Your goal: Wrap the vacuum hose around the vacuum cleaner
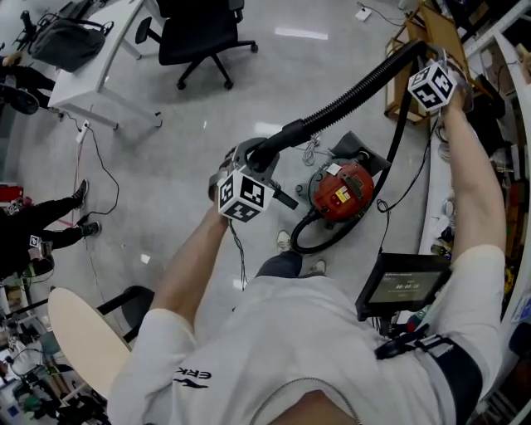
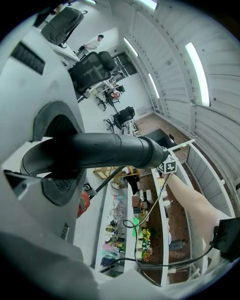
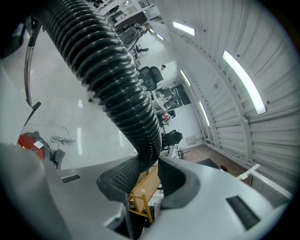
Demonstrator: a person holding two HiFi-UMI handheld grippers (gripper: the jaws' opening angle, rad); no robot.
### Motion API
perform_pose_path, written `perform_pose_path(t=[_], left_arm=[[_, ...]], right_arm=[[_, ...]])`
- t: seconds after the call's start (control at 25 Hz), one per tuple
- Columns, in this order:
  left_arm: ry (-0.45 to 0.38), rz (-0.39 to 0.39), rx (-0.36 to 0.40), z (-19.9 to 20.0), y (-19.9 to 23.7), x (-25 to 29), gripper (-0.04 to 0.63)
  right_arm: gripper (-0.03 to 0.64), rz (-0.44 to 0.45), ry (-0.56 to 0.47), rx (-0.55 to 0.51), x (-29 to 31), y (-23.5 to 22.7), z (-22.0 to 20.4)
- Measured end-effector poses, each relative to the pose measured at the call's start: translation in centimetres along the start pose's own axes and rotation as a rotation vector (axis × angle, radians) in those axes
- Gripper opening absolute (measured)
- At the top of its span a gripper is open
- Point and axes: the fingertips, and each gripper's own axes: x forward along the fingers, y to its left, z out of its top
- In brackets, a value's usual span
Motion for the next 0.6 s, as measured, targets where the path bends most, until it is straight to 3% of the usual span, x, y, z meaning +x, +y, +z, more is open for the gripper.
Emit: perform_pose_path(t=[0.28,0.6], left_arm=[[0.029,0.025,-0.048,-4.4,1.9,0.9,0.137],[0.123,0.051,-0.071,-11.7,3.4,0.3,0.137]], right_arm=[[0.118,0.026,-0.039,0.007,4.1,3.4,6.6],[0.113,0.136,-0.090,0.003,7.8,11.9,13.7]])
